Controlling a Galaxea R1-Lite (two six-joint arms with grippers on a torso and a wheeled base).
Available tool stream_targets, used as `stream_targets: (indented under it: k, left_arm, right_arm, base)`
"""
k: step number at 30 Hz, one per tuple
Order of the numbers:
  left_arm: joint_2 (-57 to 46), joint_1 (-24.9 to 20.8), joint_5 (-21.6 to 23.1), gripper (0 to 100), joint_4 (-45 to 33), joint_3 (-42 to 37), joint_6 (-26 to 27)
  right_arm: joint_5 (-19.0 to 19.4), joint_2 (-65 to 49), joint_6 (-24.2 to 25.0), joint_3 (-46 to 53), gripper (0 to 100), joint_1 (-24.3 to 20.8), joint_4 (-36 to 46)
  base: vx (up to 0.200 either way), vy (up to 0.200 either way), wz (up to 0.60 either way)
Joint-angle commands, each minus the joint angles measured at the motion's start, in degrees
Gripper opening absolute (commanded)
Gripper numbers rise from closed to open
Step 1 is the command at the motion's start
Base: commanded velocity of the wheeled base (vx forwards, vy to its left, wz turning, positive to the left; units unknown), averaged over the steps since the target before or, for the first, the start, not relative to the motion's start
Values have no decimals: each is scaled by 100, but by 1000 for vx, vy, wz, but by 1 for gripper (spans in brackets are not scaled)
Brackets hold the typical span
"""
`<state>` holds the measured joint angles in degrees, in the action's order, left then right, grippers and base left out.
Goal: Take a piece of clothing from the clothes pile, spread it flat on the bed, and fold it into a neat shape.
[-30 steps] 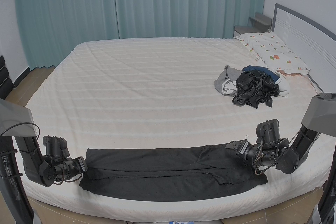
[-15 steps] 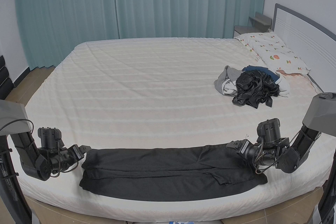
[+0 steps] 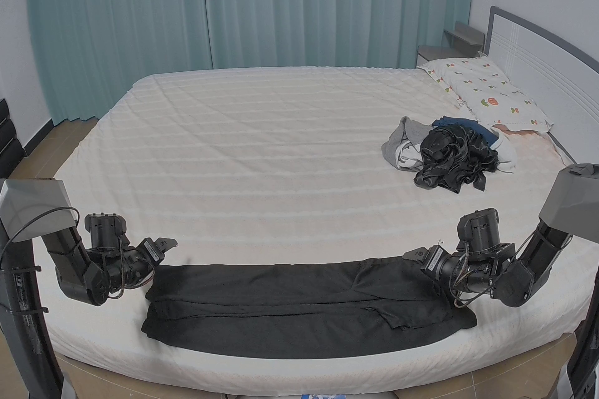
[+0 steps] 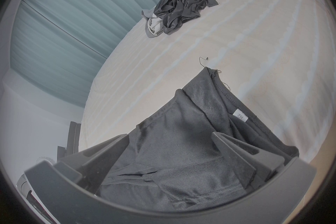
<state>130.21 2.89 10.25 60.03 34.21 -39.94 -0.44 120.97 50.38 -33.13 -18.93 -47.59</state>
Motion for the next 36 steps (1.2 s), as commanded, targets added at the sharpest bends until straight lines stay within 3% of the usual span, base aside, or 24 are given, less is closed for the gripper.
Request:
stream_targets:
  k: [1, 5, 6, 20, 27, 31, 36]
  left_arm:
    - [136, -8, -6, 100, 0, 25, 3]
    - [189, -8, 3, 100, 9, 25, -5]
    - [233, -8, -6, 0, 18, 25, 3]
    - [330, 98, -146, 0, 158, 25, 118]
    - [321, 194, -287, 0, 413, 25, -243]
    - [321, 194, -296, 0, 422, 25, -462]
    - [356, 194, -287, 0, 422, 25, -471]
  right_arm:
    - [0, 6, -2, -9, 100, 4, -4]
    - [0, 6, 7, -9, 100, 4, -4]
    - [0, 6, 7, -9, 100, 12, -4]
    - [0, -3, -11, -9, 100, 241, -312]
    - [26, 59, -55, -141, 100, 478, -330]
    - [501, 155, -143, -255, 100, 821, -330]
    - [668, 357, -319, -360, 100, 1085, -330]
  base:
    - [0, 0, 0]
    - [0, 0, 0]
    - [0, 0, 0]
    - [0, 0, 0]
    - [0, 0, 0]
    - [0, 0, 0]
    - [0, 0, 0]
